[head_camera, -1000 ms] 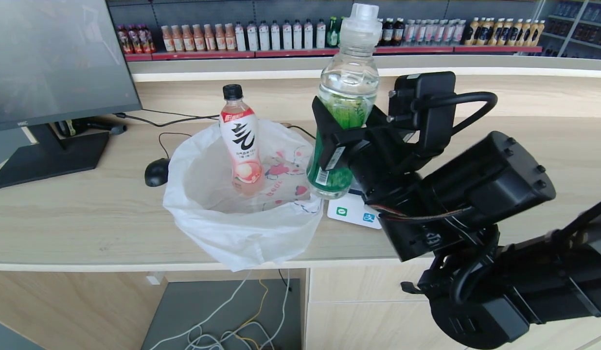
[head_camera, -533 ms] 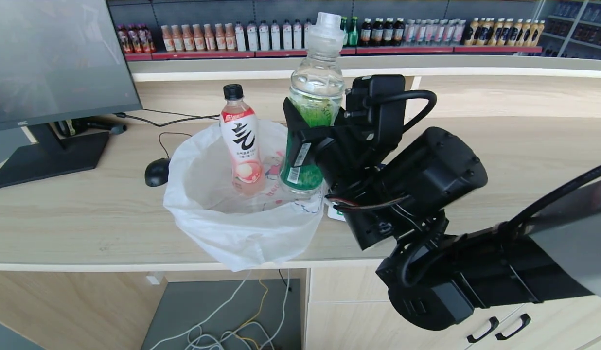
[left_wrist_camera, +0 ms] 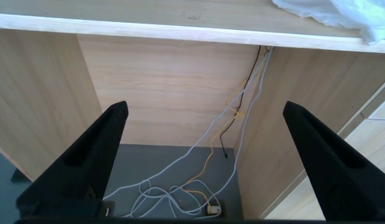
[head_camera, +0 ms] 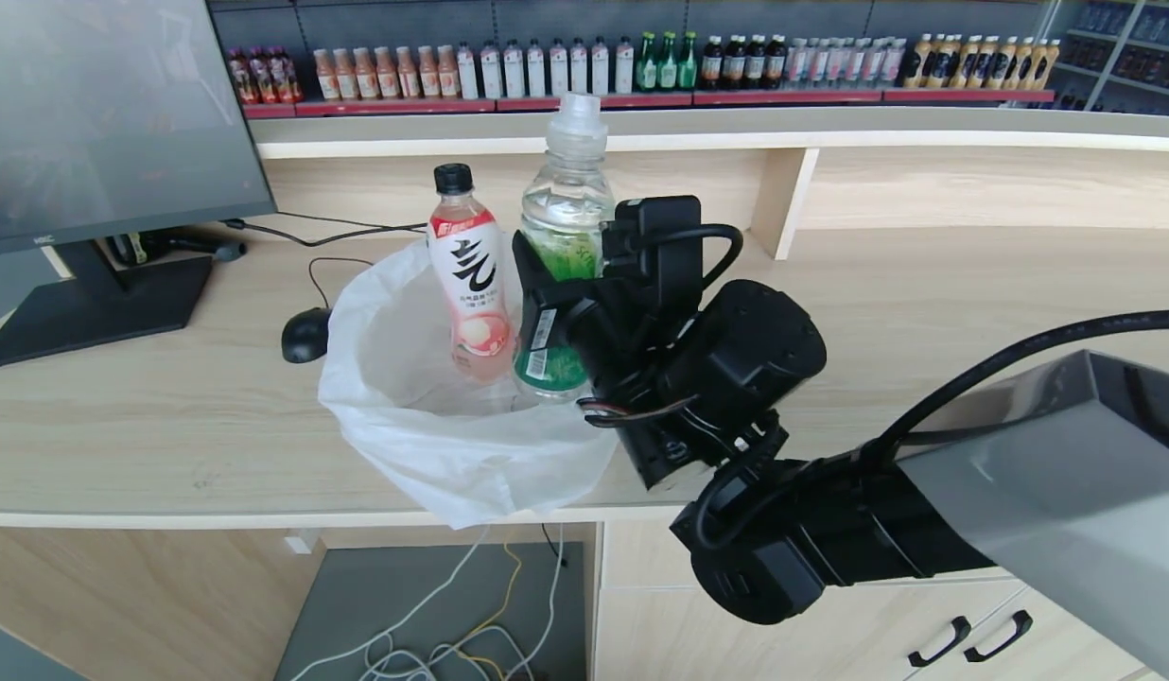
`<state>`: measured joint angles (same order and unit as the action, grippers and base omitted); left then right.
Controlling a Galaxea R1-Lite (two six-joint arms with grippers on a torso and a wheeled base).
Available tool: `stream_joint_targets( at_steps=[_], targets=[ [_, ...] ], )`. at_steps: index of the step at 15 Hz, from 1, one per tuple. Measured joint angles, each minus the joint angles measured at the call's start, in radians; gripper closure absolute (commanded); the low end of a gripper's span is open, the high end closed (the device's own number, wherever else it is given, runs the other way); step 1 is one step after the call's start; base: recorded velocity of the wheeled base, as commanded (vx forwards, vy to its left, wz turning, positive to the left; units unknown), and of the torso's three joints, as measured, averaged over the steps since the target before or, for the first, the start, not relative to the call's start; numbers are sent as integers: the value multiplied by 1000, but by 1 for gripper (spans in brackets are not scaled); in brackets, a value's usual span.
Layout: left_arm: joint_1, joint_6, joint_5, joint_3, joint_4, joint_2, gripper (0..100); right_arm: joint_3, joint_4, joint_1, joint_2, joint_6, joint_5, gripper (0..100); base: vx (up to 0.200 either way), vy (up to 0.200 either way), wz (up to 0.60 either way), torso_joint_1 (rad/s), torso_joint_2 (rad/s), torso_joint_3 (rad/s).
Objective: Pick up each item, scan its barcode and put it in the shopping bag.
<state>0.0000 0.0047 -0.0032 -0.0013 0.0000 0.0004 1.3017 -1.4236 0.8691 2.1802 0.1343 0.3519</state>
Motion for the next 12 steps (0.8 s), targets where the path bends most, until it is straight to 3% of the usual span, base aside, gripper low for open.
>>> stream_joint_targets(
  at_steps=[4,9,12],
  targets=[
    [0,0,0,0,0,0,0,90,35,-3,46,1,-6,100,0,0,0,0,0,0],
    [0,0,0,0,0,0,0,103,37,-31,79,24,-25,100,0,0,0,0,0,0],
    [0,0,0,0,0,0,0,102,37,-39,94,71,-92,100,0,0,0,0,0,0]
  ],
)
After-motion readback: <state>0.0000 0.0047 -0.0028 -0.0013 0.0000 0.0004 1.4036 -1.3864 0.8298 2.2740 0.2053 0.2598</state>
